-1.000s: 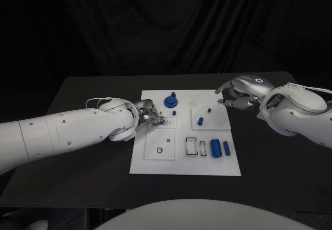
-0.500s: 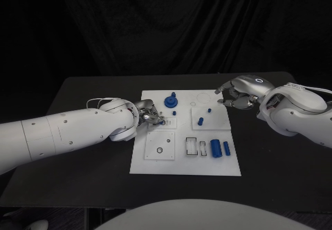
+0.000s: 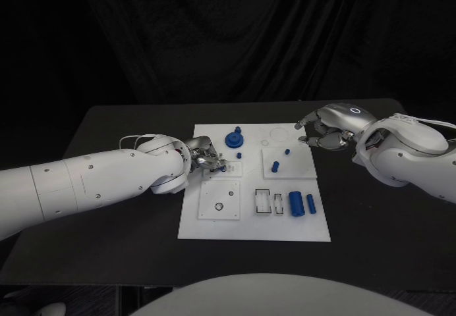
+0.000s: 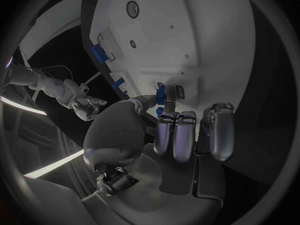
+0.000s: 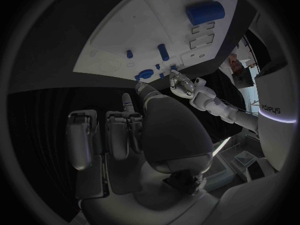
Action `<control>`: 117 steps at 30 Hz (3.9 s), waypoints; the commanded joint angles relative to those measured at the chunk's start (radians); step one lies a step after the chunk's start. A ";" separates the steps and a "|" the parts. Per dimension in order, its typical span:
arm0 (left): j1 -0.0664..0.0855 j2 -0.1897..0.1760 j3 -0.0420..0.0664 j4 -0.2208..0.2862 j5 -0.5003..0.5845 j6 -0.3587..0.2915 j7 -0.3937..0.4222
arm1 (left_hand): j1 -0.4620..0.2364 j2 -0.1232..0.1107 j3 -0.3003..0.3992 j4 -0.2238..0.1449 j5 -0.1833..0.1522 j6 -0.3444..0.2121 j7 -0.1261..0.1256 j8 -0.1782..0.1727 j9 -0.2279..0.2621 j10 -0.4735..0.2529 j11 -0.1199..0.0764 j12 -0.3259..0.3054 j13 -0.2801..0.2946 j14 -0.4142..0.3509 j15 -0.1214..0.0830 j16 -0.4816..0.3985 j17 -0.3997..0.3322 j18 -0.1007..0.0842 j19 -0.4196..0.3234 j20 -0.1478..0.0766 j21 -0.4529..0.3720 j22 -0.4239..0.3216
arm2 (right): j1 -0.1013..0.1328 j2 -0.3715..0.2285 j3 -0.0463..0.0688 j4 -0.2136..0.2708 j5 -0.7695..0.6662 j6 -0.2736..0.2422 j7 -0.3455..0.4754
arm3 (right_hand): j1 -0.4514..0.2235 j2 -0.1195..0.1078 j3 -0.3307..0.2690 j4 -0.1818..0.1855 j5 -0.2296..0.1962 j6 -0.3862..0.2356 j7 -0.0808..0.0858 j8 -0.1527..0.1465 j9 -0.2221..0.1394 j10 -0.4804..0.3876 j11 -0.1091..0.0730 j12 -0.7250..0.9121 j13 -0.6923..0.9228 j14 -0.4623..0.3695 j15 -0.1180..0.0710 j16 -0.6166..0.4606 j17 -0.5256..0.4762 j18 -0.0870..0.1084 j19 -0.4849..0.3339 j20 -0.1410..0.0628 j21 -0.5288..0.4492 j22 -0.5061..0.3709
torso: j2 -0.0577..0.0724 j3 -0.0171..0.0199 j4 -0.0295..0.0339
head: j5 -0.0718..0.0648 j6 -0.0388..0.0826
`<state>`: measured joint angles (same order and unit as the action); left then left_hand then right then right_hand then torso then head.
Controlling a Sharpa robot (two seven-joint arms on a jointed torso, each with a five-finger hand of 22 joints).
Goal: Assemble the parts on the task board
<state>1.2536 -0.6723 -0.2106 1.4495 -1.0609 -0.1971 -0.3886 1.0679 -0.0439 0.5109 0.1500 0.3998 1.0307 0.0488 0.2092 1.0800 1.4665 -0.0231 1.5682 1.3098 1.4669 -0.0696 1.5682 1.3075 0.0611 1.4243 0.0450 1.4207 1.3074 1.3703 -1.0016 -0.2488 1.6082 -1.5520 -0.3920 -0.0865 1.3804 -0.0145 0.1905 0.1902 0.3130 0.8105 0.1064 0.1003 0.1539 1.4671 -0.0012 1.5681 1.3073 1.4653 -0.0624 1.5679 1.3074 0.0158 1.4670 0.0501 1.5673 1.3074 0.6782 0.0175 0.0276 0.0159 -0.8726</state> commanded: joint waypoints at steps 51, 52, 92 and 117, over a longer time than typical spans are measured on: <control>-0.006 0.007 -0.002 -0.015 0.006 0.043 0.018 | -0.037 0.038 -0.188 0.089 -0.154 0.027 -0.010 -0.010 0.022 0.104 -0.003 0.003 0.261 0.104 -0.001 0.003 0.263 -0.007 0.000 -0.002 -0.018 0.132 | -0.003 -0.008 0.001 0.002 0.000 0.019 -0.013 | 0.010 0.000 0.005 -0.003 0.005 0.006 0.000 -0.007 -0.002 0.093 0.008 -0.007 0.249 0.101 0.006 -0.009 0.247 -0.015 0.101 0.005 -0.001 0.262 | 0.000 -0.0001 0.0009 | 0.005 0.000; -0.006 0.006 -0.002 -0.015 0.006 0.042 0.018 | -0.037 0.038 -0.188 0.089 -0.154 0.027 -0.010 -0.010 0.022 0.104 -0.003 0.003 0.261 0.104 -0.001 0.003 0.263 -0.007 0.000 -0.002 -0.018 0.132 | -0.003 -0.008 0.001 0.002 0.000 0.019 -0.013 | 0.010 0.000 0.005 -0.003 0.005 0.006 0.000 -0.007 -0.002 0.093 0.008 -0.007 0.249 0.101 0.006 -0.009 0.247 -0.015 0.101 0.005 -0.001 0.262 | 0.000 -0.0001 0.0011 | 0.005 0.000; -0.009 -0.015 -0.002 0.002 -0.031 -0.075 0.057 | 0.048 0.064 -0.174 0.053 -0.085 0.008 -0.017 0.010 0.071 0.104 -0.010 0.003 0.261 0.104 -0.007 0.003 0.263 -0.007 0.004 -0.008 -0.019 0.139 | -0.006 -0.006 0.001 0.002 0.000 0.039 -0.023 | 0.009 -0.001 0.009 -0.006 0.008 0.008 0.001 -0.008 -0.004 0.092 0.008 -0.008 0.248 0.101 0.006 -0.010 0.245 -0.014 0.100 0.005 -0.002 0.261 | 0.001 0.0012 0.0005 | 0.010 0.000; -0.048 -0.026 -0.002 0.023 -0.087 -0.177 0.088 | 0.048 0.069 -0.175 0.061 -0.099 0.009 -0.017 0.014 0.078 0.104 -0.010 0.003 0.261 0.104 -0.008 0.003 0.263 -0.008 0.006 -0.009 -0.018 0.142 | -0.006 -0.009 0.001 0.002 0.000 0.042 -0.028 | 0.010 -0.002 0.011 -0.008 0.009 0.009 0.001 -0.009 -0.005 0.091 0.008 -0.009 0.247 0.101 0.006 -0.011 0.244 -0.013 0.099 0.005 -0.004 0.260 | -0.001 0.0002 0.0006 | 0.013 0.000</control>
<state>1.2082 -0.6987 -0.2125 1.4690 -1.1244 -0.3261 -0.3265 1.1083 0.0197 0.3356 0.2067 0.3043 1.0468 0.0327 0.2185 1.1573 1.4633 -0.0262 1.5683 1.3099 1.4669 -0.0696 1.5682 1.3075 0.0611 1.4281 0.0412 1.4052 1.3074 1.3674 -1.0091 -0.2488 1.6091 -1.5503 -0.3553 -0.0954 1.3804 -0.0145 0.1975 0.1832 0.3169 0.8105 0.1065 0.0966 0.1502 1.4667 -0.0016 1.5646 1.3073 1.4653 -0.0624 1.5630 1.3074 0.0158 1.4670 0.0501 1.5673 1.3073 0.6772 0.0182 0.0277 0.0289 -0.8726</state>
